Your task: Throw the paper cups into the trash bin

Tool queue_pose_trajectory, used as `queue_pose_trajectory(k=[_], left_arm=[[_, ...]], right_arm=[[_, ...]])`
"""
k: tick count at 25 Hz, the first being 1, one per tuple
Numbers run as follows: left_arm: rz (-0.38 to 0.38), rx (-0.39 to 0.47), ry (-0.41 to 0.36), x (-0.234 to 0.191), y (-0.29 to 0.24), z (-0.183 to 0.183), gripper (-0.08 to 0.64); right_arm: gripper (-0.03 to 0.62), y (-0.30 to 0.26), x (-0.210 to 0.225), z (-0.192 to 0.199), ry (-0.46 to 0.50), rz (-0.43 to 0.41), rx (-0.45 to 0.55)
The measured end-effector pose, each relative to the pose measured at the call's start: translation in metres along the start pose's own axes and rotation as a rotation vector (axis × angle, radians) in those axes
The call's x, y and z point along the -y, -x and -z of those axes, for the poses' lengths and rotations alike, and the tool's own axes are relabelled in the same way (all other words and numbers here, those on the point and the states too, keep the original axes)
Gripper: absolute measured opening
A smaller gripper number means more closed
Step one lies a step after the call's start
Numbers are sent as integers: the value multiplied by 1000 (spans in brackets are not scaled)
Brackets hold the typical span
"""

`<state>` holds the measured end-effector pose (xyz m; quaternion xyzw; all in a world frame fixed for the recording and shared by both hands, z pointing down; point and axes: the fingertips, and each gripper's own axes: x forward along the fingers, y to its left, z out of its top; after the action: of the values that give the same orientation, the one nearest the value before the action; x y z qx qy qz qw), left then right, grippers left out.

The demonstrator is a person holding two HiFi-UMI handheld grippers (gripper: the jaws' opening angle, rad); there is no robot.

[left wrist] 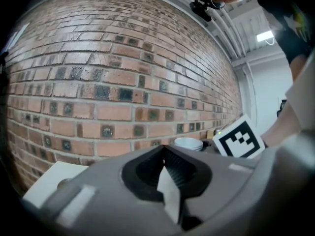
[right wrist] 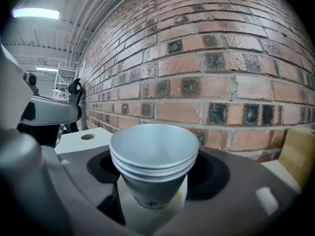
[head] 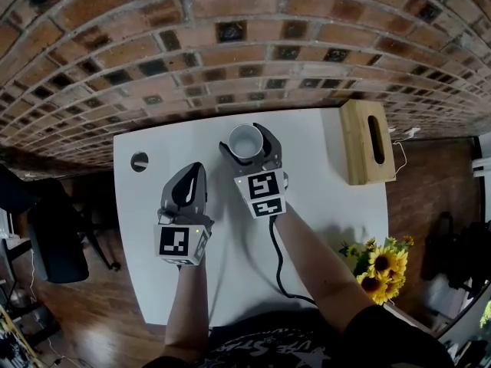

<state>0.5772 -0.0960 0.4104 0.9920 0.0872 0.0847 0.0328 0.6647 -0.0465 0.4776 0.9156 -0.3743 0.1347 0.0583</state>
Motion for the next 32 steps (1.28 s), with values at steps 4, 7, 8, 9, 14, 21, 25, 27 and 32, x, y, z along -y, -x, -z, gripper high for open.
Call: queue_pose_trajectory(k=[4,7,8,9,14,21,25,27,32], left_arm=[[4,-2,-16,0,2,-2,3],[4,2,-24,0,7,-4,3],[7,4,-30,0,9,-5,3],[7,8,-32,0,11,-7,3],[8,32,-33,8,23,-24,3],[27,58,-44,24,46,-40,3],[45,78,-52,35,62,-50,3],[65,93,-62,40,70,-49,3],[102,108,-62,59,91,-52,3]], right_arm=[[353,2,2,1,-1,6,-2],[351,8,0,0,-6,7,-4],[351,11,-2,-2,-11,7,-2],[351,14,-3,-4,-12,5,0],[351,31,-11,-17,2,-16,7],[350,62,-16,-36,30,-12,34],[350,82,-18,-39,36,4,32],[350,94,-23,-46,29,5,39],[350,129,-36,-65,14,-5,63]])
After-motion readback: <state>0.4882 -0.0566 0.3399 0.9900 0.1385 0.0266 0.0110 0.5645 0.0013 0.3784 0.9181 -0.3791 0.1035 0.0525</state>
